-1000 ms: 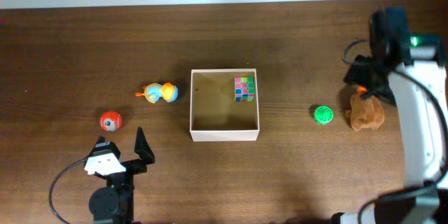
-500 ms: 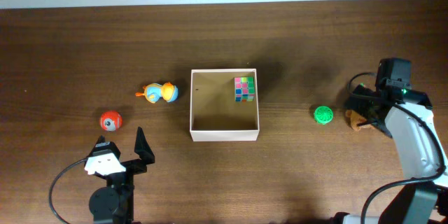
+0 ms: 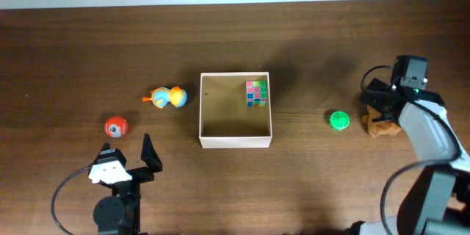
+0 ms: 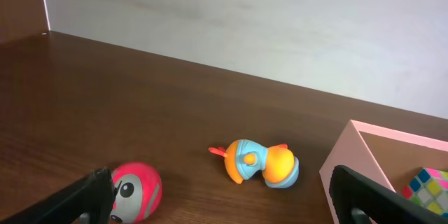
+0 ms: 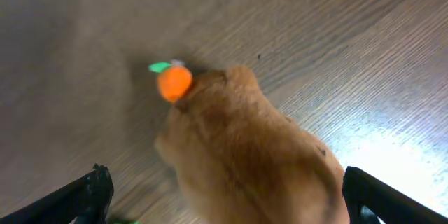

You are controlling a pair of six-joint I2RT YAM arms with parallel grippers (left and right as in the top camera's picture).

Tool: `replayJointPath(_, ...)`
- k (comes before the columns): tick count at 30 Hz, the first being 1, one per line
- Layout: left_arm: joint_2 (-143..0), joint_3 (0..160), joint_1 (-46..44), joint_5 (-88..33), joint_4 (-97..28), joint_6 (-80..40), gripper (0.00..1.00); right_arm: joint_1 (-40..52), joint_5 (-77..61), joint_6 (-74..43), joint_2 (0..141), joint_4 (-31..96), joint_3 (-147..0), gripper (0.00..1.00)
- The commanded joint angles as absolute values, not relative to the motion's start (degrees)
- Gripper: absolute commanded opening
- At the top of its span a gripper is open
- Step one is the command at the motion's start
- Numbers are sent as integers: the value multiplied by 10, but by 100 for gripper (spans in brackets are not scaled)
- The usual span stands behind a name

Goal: Pack container
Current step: 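Lower the right gripper and grasp the teddy bear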

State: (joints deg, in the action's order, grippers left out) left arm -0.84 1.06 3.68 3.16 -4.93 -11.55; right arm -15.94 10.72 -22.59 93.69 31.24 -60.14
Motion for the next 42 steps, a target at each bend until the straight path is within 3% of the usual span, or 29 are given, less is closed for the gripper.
replayJointPath(1, -3, 8, 39, 23, -50, -108, 99, -166, 135, -245, 966, 301, -603, 99)
replayJointPath(10, -3, 8, 39, 23, -50, -108, 99, -190, 121, -269, 987, 298, -603, 97)
replayJointPath(13, -3, 8, 39, 23, -50, -108, 99, -192, 115, -269, 988, 297, -601, 81)
replayJointPath(18, -3, 8, 39, 23, -50, -108, 99, -192, 107, -269, 988, 298, -600, 43)
replayJointPath(21, -3, 8, 39, 23, -50, -108, 99, -192, 103, -269, 988, 300, -600, 33)
replayJointPath(32, -3, 8, 39, 23, -50, -108, 99, -191, 63, -268, 983, 303, -607, 20)
replayJointPath(42, -3, 8, 39, 23, -50, -108, 99, -191, 31, -257, 936, 344, -648, 16)
